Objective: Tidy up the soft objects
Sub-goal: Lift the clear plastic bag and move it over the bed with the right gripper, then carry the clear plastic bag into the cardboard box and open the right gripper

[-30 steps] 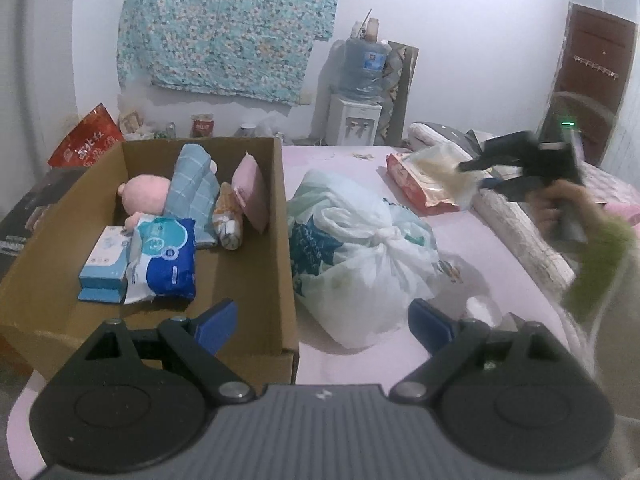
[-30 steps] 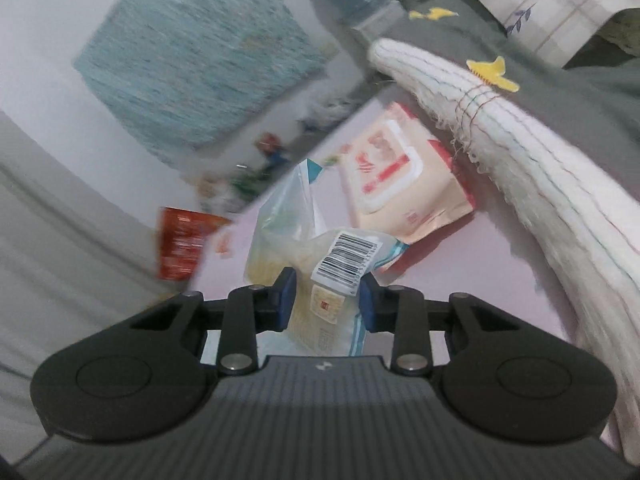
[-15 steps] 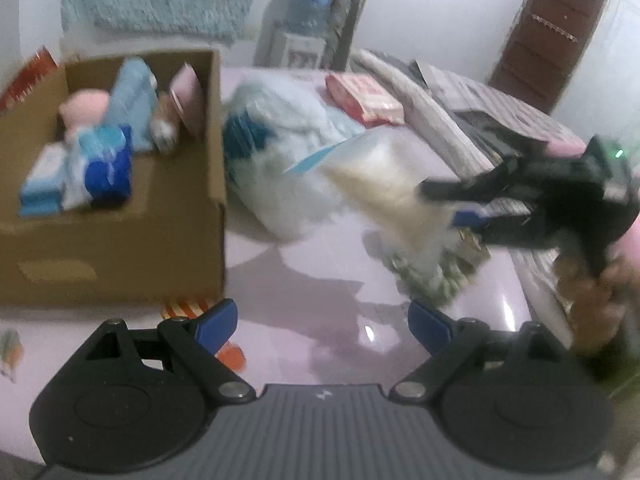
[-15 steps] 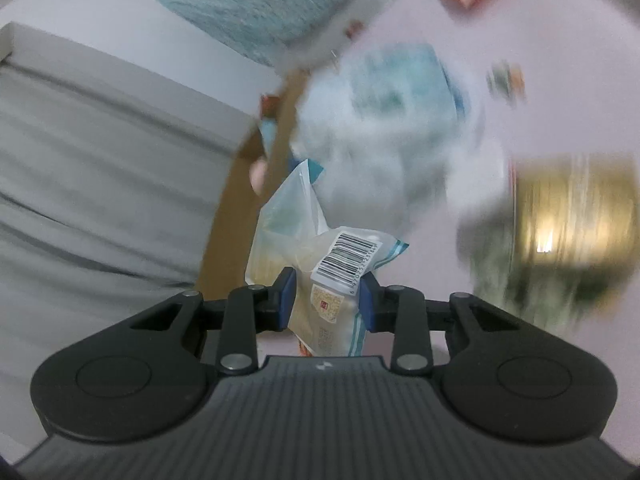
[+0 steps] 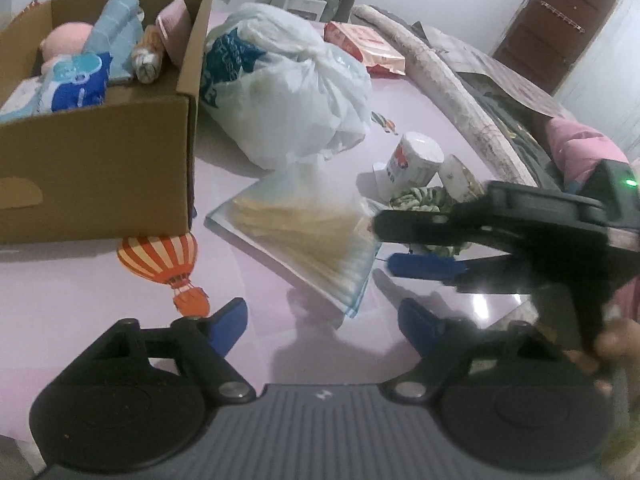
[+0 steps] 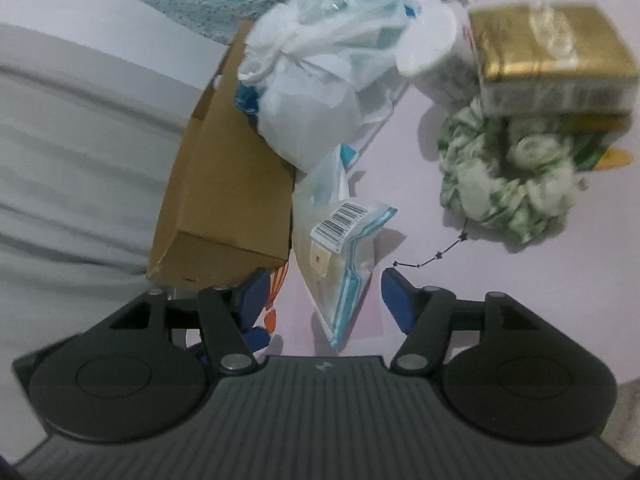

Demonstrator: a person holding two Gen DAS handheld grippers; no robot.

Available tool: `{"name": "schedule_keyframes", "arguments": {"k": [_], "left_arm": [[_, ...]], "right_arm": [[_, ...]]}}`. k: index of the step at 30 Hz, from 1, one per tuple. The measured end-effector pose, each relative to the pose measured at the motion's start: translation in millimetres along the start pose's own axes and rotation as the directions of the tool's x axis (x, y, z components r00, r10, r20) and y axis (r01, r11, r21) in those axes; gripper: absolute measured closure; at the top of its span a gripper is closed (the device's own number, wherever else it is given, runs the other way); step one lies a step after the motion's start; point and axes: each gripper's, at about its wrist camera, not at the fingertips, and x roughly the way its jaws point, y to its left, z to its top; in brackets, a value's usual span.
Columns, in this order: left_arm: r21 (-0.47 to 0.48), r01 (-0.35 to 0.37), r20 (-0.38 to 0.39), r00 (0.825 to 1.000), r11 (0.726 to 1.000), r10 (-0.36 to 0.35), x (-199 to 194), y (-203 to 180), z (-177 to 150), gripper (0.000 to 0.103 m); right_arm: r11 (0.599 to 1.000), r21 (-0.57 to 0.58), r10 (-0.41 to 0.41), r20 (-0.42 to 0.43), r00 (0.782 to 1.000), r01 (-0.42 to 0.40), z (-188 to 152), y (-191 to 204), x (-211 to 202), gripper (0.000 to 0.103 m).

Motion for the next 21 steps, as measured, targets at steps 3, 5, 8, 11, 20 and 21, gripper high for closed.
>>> {"name": "schedule_keyframes", "arguments": {"k": [3,5,8,11,20,21], "left_arm": [[-0.002,0.023,-0.003,1.000,1.000,-0.023,4,1,1,0.024],[0.011,0.019,-0.002,1.000,1.000,-0.019,8,0,3,0.024],[0.034,0.013,-0.003,1.000,0.999,-0.013,13,-2,7,0.024],[0.040,0.018,-0.013,1.000,0.999,-0.018,20,-3,11,0.024],[0.036,0.046,-0.031,0.998,0.998,-0.045,35,3,21,0.024],[0.039,0.046,-0.033,0.998,0.998,-0.045,35,2,22,0.024]], "right_arm": [[0.996,-0.085,-0.016,0.065,0.998,0.021,5,10,-25,0.041],[0.990,-0.134,-0.036,0.109,0.993,0.050,11,18,-32,0.041],[0.982,-0.181,-0.029,0.128,0.991,0.052,24,30,-24,0.043],[0.975,-0.212,-0.044,0.104,0.994,0.065,33,39,0,0.045],[0.973,-0.196,-0.119,0.038,0.992,0.124,31,28,43,0.057],[0.976,-0.183,-0.115,0.038,0.993,0.120,29,26,40,0.057]]}}
